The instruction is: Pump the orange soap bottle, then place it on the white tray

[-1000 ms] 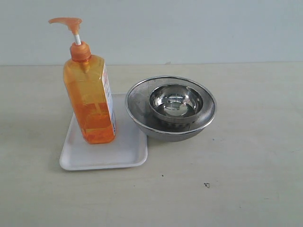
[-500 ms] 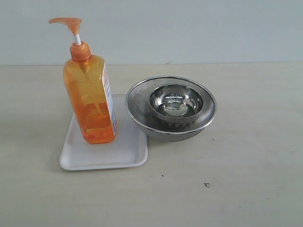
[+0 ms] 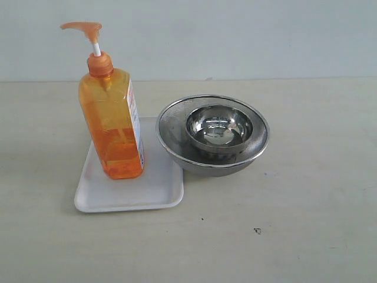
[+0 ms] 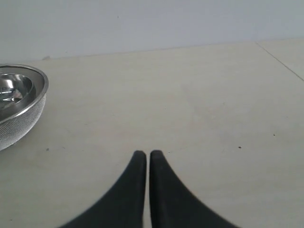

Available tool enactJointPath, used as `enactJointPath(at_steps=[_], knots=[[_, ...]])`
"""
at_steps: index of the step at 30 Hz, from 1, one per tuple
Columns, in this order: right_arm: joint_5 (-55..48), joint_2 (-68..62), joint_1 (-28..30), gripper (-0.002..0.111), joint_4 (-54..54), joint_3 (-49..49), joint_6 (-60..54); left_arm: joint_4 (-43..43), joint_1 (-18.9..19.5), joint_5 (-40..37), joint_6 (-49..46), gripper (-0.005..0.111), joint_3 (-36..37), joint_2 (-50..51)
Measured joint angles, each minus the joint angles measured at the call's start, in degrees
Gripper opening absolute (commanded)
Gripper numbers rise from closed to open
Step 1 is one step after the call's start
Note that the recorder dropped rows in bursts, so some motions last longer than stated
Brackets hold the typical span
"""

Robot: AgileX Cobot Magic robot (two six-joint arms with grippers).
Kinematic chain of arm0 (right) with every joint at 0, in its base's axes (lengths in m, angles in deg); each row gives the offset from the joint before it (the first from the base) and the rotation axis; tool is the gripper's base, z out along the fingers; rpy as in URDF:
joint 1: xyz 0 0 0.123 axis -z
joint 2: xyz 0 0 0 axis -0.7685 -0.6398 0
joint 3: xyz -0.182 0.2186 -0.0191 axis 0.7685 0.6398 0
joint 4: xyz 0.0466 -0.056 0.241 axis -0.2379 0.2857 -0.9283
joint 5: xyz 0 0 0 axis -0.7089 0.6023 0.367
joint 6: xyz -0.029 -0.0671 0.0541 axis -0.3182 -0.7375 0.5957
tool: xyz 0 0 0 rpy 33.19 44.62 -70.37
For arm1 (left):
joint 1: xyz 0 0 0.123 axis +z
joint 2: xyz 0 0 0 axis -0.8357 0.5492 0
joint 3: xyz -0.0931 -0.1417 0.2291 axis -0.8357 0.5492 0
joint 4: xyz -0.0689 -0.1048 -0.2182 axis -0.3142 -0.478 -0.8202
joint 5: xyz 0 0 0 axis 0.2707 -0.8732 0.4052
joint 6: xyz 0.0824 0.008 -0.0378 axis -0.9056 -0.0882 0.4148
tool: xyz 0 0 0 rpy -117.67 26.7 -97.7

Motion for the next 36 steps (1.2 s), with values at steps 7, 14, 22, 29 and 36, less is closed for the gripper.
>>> enactJointPath(at_steps=[7, 14, 22, 29, 36], knots=[[0.00, 0.00, -3.61, 0.000, 0.12, 0.00, -2.17, 0.00, 0.00, 0.00, 0.00, 0.005, 0.00, 0.00], [-0.11, 0.00, -4.23, 0.000, 0.35, 0.00, -2.17, 0.00, 0.00, 0.00, 0.00, 0.005, 0.00, 0.00], [-0.55, 0.00, -4.23, 0.000, 0.35, 0.00, -2.58, 0.00, 0.00, 0.00, 0.00, 0.005, 0.00, 0.00], [-0.91, 0.09, -3.26, 0.000, 0.35, 0.00, -2.58, 0.00, 0.00, 0.12, 0.00, 0.005, 0.00, 0.00], [-0.91, 0.09, -3.26, 0.000, 0.58, 0.00, -2.58, 0.00, 0.00, 0.20, 0.00, 0.005, 0.00, 0.00]])
